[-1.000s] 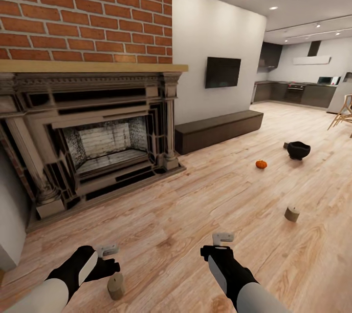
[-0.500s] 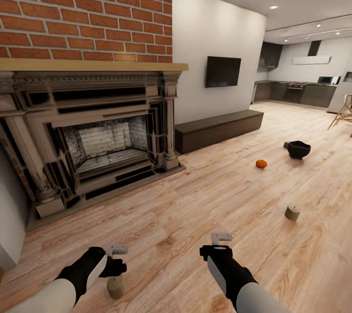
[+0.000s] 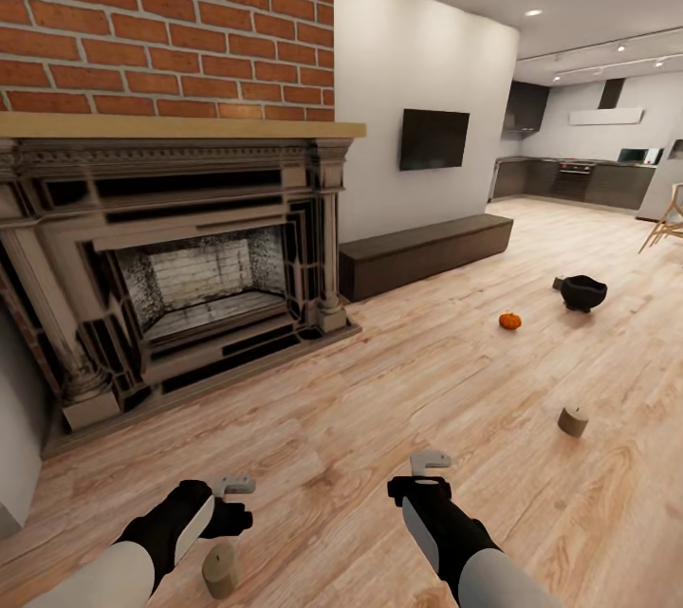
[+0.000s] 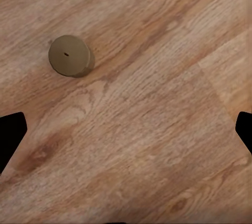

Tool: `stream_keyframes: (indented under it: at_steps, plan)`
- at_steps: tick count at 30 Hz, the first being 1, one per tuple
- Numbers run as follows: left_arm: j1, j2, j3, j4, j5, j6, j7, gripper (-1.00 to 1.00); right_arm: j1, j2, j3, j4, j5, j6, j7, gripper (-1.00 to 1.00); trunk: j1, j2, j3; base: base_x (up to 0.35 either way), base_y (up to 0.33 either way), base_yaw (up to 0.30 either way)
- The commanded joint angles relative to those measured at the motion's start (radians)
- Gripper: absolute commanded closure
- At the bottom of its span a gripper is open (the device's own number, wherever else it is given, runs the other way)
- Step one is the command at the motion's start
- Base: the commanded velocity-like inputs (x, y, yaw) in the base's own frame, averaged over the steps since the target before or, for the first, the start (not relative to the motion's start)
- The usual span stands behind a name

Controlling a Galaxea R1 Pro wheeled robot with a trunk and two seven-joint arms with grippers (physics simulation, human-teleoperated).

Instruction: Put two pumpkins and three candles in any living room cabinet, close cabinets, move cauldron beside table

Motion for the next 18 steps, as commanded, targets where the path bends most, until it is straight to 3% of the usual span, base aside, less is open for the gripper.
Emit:
stream_keyframes:
  at_steps: [1,18]
  plan:
    - [0.0,0.001,-0.007,-0.002,0.008,0.005,0.003,-1.0,-0.001,0.0,0.005,-0.001,-0.007,0.005,-0.008,-1.0,0.0,-0.001,-0.001,0.038,0.0,0.0]
    - [0.0,0.005,0.004,0.0,0.012,0.003,0.035,-1.0,-0.001,0.0,0.005,-0.001,-0.008,0.005,-0.008,-1.0,0.057,-0.106,-0.048,0.004,0.0,0.0]
